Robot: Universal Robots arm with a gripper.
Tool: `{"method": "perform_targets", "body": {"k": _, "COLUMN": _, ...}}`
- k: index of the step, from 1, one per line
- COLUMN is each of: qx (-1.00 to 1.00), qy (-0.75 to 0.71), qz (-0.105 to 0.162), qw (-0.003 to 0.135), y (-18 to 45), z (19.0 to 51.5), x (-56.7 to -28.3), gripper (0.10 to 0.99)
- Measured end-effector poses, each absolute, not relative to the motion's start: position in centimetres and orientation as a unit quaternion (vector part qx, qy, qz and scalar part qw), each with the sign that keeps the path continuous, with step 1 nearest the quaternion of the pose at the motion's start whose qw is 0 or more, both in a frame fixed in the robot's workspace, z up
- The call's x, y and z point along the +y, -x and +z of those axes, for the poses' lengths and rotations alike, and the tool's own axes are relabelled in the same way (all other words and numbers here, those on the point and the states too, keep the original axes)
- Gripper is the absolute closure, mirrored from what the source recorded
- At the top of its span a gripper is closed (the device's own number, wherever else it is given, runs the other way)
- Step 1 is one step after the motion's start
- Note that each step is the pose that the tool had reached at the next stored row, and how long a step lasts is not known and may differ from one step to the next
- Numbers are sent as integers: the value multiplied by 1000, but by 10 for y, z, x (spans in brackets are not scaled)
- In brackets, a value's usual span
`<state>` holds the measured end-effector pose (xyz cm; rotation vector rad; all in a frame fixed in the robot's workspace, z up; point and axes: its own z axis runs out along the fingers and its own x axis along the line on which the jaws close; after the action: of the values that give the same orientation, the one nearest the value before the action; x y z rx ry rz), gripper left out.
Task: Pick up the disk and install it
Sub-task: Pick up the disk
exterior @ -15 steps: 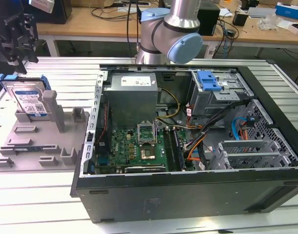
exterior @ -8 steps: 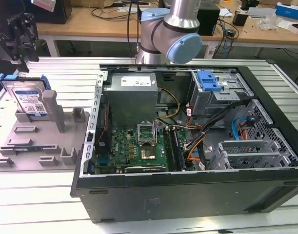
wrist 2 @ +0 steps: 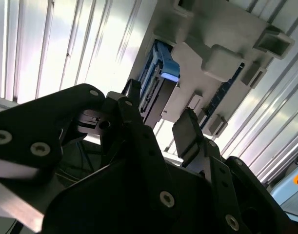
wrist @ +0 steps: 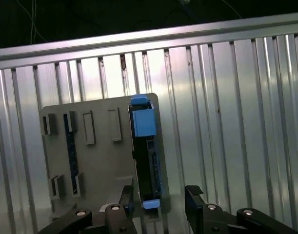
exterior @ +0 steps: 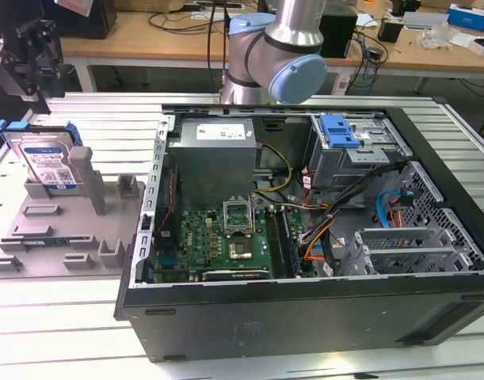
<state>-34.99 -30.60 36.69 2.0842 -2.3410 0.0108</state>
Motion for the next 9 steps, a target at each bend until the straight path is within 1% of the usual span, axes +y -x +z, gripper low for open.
{"method": "perform_targets", "body": {"k": 9, "qx": -734, "qy": -679, "qz": 5, "qw": 4, "y": 368, "z": 361, "x": -305, "gripper": 545}}
